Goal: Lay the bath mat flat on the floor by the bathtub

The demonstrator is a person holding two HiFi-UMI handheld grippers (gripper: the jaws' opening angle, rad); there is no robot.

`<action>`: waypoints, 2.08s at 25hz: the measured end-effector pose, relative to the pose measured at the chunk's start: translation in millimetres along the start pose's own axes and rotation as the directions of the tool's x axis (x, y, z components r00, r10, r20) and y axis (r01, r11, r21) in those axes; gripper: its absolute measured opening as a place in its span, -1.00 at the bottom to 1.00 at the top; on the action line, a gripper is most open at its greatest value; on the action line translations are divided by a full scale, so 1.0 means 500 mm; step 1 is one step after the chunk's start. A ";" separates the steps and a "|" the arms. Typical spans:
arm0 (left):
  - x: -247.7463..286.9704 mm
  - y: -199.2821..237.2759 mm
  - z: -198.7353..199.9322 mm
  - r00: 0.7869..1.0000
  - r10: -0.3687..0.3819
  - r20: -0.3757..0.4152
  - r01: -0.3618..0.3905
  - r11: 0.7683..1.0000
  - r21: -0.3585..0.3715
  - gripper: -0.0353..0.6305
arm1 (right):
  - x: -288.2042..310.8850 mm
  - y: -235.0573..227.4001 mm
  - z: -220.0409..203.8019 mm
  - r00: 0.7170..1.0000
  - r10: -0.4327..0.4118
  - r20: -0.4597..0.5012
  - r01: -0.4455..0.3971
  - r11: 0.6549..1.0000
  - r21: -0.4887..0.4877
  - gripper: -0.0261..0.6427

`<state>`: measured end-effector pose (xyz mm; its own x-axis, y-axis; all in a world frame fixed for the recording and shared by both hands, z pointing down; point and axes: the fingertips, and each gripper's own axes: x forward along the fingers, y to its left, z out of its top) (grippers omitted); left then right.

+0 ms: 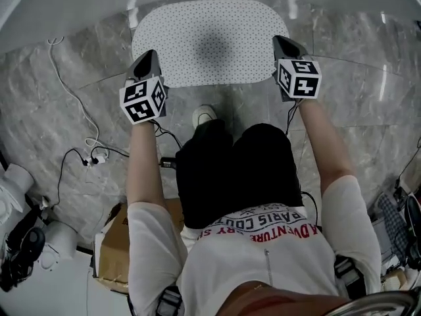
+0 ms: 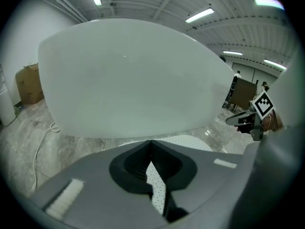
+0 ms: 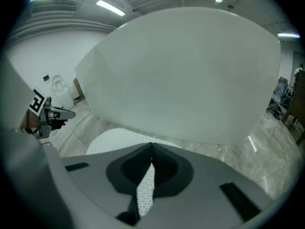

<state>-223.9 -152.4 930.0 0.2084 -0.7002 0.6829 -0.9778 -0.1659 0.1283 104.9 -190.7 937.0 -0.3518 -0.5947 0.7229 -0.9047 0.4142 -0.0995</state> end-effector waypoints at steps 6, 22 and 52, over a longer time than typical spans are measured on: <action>-0.209 -0.081 0.208 0.997 -0.058 0.049 0.058 0.998 0.017 -0.86 | -0.216 0.111 0.176 0.998 0.034 0.058 -0.031 0.998 -0.053 -0.89; -0.819 -0.279 0.781 0.942 -0.169 0.291 0.131 0.981 0.146 -0.86 | -0.837 0.286 0.731 0.934 0.131 0.331 -0.088 0.986 -0.142 -0.89; -1.145 -0.307 1.125 0.791 -0.251 0.557 0.123 0.959 0.257 -0.86 | -1.153 0.362 1.074 0.762 0.192 0.618 -0.045 0.969 -0.244 -0.90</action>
<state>-180.0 -116.6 114.9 0.4236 -0.8995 0.1075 -0.9055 -0.4238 0.0222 14.8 -142.9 135.0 -0.5900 -0.8000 0.1090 -0.8018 0.5964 0.0378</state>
